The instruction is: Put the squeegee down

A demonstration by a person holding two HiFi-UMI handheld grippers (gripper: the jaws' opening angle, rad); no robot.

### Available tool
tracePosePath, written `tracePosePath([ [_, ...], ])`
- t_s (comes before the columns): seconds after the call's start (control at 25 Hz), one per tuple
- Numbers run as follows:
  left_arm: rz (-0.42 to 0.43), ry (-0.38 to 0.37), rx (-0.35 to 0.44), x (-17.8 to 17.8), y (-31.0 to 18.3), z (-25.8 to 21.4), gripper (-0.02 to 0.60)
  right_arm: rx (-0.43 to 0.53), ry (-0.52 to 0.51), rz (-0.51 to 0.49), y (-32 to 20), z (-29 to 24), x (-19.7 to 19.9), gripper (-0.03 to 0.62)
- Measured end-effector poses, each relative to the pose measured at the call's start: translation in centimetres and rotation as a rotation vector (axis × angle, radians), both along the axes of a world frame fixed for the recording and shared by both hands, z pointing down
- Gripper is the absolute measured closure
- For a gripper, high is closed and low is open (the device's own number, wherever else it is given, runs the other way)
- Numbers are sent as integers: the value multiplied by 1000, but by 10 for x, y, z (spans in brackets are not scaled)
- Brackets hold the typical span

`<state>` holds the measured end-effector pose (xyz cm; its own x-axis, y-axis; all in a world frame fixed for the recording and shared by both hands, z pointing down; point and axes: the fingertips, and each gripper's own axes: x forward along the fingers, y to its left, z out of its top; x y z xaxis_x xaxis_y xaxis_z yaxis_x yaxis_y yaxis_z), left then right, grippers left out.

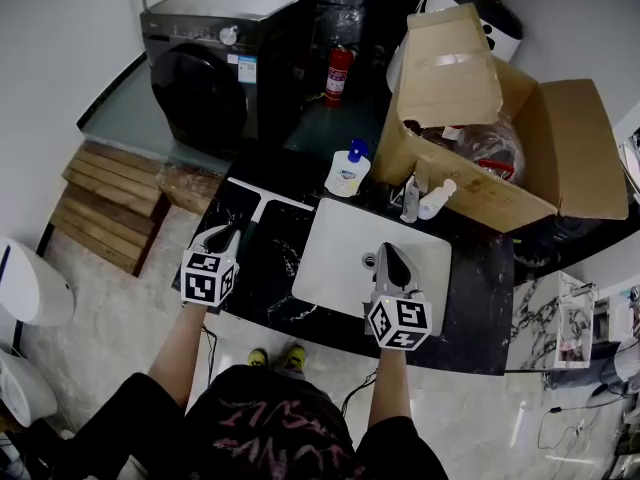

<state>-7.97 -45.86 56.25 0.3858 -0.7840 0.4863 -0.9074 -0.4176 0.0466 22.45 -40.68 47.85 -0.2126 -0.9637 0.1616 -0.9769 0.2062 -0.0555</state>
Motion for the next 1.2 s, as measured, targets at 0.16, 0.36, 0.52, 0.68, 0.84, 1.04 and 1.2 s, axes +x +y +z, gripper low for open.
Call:
tracePosePath([
  [0.16, 6, -6, 42, -3, 1, -19, 537, 7, -7, -9, 1, -4, -6, 592],
  [0.36, -14, 13, 90, -11, 2, -45, 569, 10, -14, -8, 2, -9, -8, 592],
  [0.52, -15, 36, 124, -11, 4, -64, 583, 27, -37, -5, 4, -14, -10, 592],
  [0.68, 11, 35, 164, -4, 6, -80, 583, 42, -37, -18, 8, -17, -14, 592],
  [0.84, 12, 61, 203, -5, 3, -98, 583, 49, -34, -21, 8, -17, -15, 592],
  [1.04, 10, 69, 243, -10, 2, -117, 581, 45, -28, -20, 8, -18, -15, 594],
  [1.2, 13, 71, 265, -11, 3, -130, 581, 62, -30, -27, 9, -25, -19, 594],
])
